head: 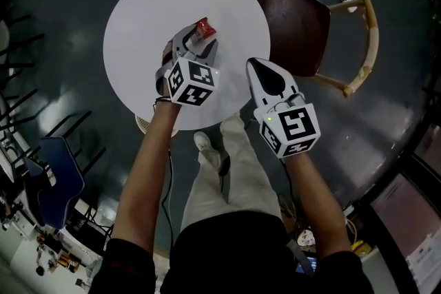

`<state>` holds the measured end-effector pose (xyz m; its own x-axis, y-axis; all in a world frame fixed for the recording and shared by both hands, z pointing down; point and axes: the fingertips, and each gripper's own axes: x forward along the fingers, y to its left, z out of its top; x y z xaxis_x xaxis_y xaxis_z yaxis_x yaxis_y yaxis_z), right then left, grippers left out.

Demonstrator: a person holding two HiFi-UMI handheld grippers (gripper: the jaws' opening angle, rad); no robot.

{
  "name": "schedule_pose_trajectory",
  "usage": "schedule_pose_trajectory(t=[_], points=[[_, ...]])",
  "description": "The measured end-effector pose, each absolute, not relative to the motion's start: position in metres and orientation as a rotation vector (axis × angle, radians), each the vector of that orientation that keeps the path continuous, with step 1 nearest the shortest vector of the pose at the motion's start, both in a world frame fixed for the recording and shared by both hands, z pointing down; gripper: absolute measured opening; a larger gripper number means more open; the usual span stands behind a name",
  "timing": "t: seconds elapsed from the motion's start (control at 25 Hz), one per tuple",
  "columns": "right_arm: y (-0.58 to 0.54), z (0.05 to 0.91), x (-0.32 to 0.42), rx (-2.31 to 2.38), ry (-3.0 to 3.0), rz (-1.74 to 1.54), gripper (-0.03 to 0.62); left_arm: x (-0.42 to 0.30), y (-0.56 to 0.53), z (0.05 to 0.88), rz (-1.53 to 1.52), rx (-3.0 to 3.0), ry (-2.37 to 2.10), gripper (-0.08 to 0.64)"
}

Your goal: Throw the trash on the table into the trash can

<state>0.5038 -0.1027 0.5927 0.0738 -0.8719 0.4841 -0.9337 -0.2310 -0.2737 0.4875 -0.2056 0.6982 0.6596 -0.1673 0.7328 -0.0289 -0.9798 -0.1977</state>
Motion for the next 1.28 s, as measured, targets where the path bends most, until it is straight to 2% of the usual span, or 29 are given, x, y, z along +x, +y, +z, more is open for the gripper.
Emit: schedule_pose_trajectory(t=[0.4,0.72,0.92,1.08,1.28], points=[[-0.108,0.604,0.522,2.245,-1.860,0.880,0.018,0.493,-0.207,0.718,-1.281,-2.692,0.127,0.235],[-0.104,0.611,0.525,2.248,-1.845,0.894,0.018,0.493,-0.196,0.723,-1.324,-2.767,0.036,0.101],[-0.100,0.616,0.528,2.238,-1.848,0.903,0.018,0.496,-0.193,0.725,-1.328,-2.778,0.020,0.094],[-0.100,0.615,0.525,2.235,-1.853,0.904,0.018,0.494,-0.197,0.723,-1.331,-2.764,0.032,0.039],[-0.099,0.615,0.523,2.225,-1.858,0.908,0.018,0.494,-0.199,0.721,-1.346,-2.770,0.032,0.025]])
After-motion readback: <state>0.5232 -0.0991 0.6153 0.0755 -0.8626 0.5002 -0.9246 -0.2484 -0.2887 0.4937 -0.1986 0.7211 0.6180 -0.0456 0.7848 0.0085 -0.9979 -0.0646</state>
